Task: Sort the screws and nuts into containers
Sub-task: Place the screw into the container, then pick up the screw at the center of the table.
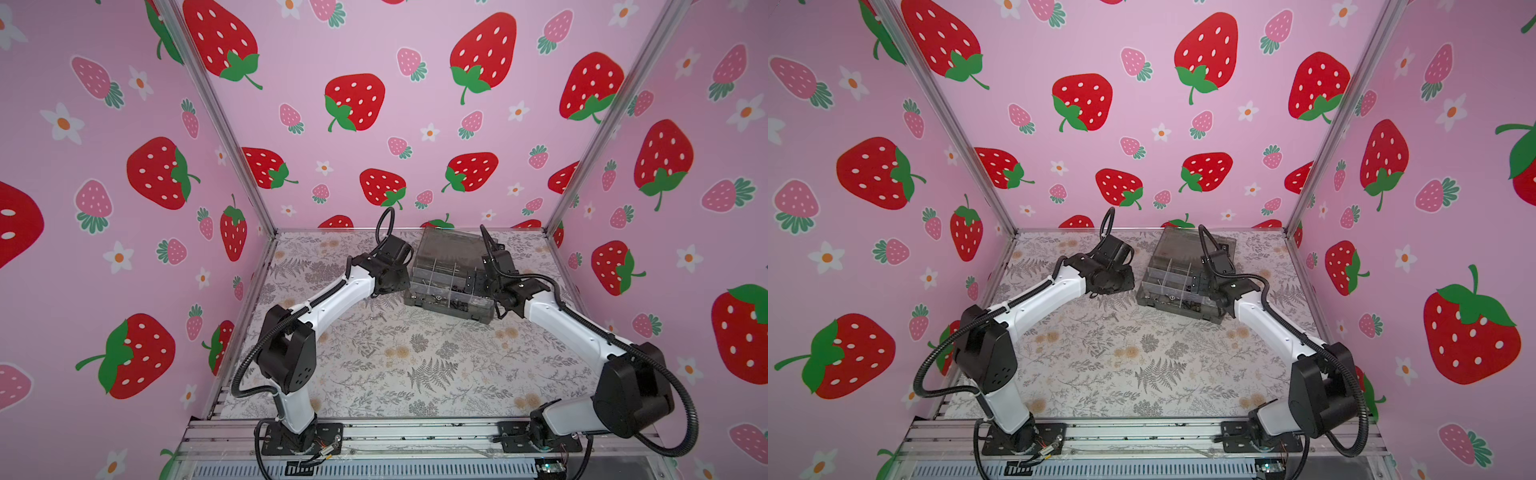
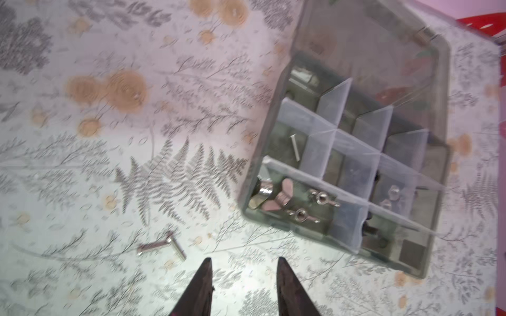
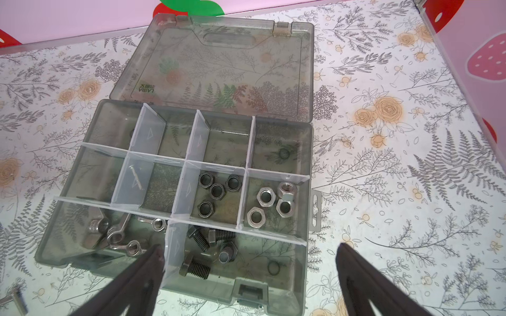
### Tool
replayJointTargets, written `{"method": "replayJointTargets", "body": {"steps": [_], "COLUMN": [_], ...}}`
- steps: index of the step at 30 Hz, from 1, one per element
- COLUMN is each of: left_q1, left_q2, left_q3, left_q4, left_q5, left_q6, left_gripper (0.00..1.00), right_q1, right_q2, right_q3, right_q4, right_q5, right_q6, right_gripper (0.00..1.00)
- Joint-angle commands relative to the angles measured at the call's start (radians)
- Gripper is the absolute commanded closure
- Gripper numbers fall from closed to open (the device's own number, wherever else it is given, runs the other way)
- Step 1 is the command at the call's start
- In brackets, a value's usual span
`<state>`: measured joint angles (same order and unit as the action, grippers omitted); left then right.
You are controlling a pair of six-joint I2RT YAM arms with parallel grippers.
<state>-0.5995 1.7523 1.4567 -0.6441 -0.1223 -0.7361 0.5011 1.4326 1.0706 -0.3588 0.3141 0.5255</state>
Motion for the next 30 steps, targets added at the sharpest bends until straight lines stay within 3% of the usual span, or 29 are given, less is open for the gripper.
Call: {"method": "replayJointTargets", "body": {"steps": [1, 8, 13, 20, 30], "left_q1": [0.000, -0.006, -0.010, -0.008, -0.004], "left_q2": [-0.039, -0.005, 0.087, 0.177, 0.211], "left_q3": [-0.125, -0.236, -0.179, -0.120, -0.110], "left_q4": [0.013, 0.068, 0.037, 0.014, -0.007], "left_q5": [-0.076, -0.052, -0.048, -0.051, -0.058], "left_q6": [-0.111, -0.204, -0.206, -0.203, -0.211], "left_gripper": [0.59, 0.62, 0.69, 0.71, 0.73], "right_q1": [-0.006, -0.006, -0.005, -0.006, -0.006], "right_q2": [-0.012, 0.011, 0.013, 0.012, 0.016], "right_q3": [-0.010, 0.002, 0.003, -0.004, -0.008], "right_q4": [0.019, 0.021, 0.019, 0.019, 0.023], "right_q5": [-0.012, -0.024, -0.025, -0.028, -0.036], "right_q6": [0.012, 0.010, 0.015, 0.016, 0.019], "right_gripper": [0.00, 0.00, 0.00, 0.00, 0.00]}}
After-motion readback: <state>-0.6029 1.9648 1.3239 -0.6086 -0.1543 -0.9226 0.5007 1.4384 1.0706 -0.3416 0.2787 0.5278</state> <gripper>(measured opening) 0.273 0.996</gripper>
